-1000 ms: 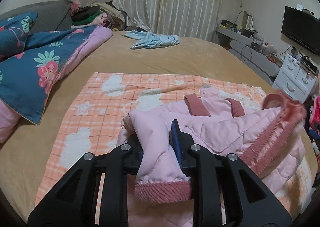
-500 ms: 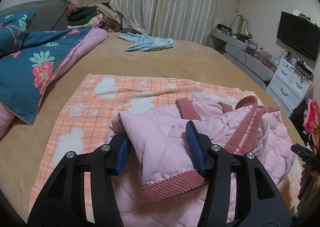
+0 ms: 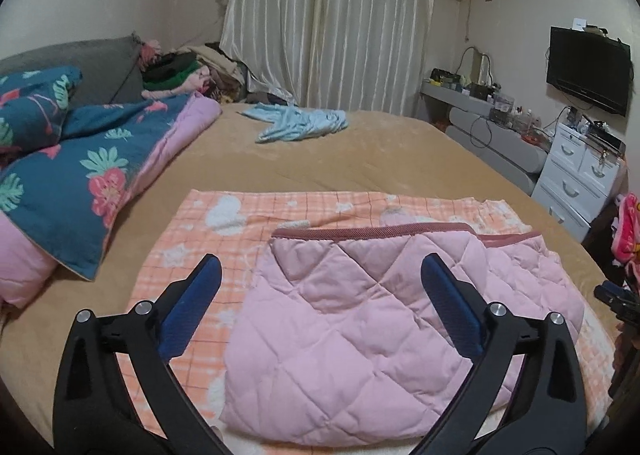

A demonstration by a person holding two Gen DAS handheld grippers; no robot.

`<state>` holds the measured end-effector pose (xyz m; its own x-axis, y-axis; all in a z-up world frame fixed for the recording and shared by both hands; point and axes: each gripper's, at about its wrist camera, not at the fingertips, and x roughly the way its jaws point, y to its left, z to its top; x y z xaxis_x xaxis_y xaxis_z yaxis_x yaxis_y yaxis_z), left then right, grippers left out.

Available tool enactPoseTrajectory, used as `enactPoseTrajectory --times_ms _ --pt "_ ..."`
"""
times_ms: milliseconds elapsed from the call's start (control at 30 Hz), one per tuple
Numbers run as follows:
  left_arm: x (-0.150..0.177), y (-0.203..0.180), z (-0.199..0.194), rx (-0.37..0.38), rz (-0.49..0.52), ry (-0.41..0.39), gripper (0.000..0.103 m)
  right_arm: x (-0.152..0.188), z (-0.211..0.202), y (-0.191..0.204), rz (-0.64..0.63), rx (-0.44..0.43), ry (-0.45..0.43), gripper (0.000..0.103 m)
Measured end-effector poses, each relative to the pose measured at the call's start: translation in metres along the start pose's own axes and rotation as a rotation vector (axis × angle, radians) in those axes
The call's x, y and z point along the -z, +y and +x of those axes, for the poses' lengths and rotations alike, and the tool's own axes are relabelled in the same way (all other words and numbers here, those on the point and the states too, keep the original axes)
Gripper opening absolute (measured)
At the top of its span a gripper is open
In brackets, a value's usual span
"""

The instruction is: Fold large clothes

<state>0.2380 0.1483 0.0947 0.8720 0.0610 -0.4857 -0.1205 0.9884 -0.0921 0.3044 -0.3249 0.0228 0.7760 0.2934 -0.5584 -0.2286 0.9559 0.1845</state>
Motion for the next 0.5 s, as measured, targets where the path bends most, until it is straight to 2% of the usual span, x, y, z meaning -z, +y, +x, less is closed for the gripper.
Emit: enactPoseTrajectory --times_ms 333,500 --pt "0.011 0.003 -0.026 -0.086 0.034 -0.018 0.094 0.001 -0.040 0.008 -0.054 0.036 -0.063 0.099" --pt "0.030 0.006 -0.025 -0.104 0.062 0.028 0.094 0.012 -0.044 0.008 -0.075 0.056 -0.051 0.099"
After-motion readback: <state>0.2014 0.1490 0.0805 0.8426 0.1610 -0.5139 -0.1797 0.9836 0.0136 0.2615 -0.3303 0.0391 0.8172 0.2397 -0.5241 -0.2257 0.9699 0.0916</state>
